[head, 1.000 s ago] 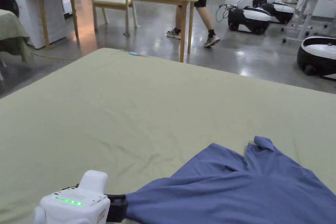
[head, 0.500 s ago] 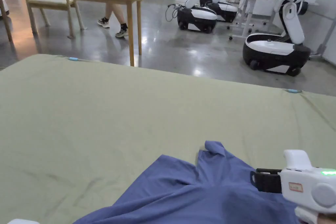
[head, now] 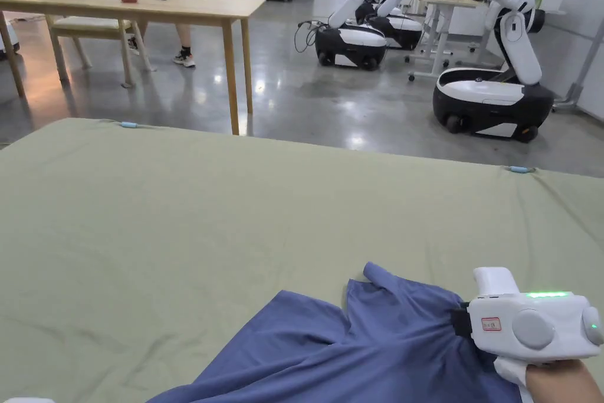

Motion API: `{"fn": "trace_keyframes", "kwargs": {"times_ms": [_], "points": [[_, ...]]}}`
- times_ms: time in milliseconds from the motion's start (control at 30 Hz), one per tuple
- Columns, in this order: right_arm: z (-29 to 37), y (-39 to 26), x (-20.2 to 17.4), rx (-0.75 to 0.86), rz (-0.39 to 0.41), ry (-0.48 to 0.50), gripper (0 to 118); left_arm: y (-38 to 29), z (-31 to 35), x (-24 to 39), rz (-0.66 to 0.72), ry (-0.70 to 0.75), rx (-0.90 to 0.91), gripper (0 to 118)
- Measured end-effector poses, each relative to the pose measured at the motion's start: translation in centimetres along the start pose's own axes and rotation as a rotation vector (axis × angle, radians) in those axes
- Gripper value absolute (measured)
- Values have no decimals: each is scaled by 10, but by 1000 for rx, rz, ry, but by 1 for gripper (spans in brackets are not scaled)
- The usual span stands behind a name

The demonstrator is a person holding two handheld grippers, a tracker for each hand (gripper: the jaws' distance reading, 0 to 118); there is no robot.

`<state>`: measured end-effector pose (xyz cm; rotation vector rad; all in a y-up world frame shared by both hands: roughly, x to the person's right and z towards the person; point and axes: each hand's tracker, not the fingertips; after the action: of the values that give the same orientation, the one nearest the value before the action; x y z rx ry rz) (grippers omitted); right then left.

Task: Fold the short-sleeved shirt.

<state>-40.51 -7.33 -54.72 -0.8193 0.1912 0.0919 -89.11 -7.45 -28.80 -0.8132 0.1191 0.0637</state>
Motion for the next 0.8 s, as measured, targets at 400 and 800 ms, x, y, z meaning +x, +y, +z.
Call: {"fn": "trace_keyframes", "kwargs": {"times_ms": [400, 800], "points": [[201, 54, 0, 301, 81, -14, 3, 127, 46, 28, -48, -71, 172, 2], [358, 210, 60, 614, -9, -120, 3, 351, 139, 73, -119, 9, 468, 2]]}}
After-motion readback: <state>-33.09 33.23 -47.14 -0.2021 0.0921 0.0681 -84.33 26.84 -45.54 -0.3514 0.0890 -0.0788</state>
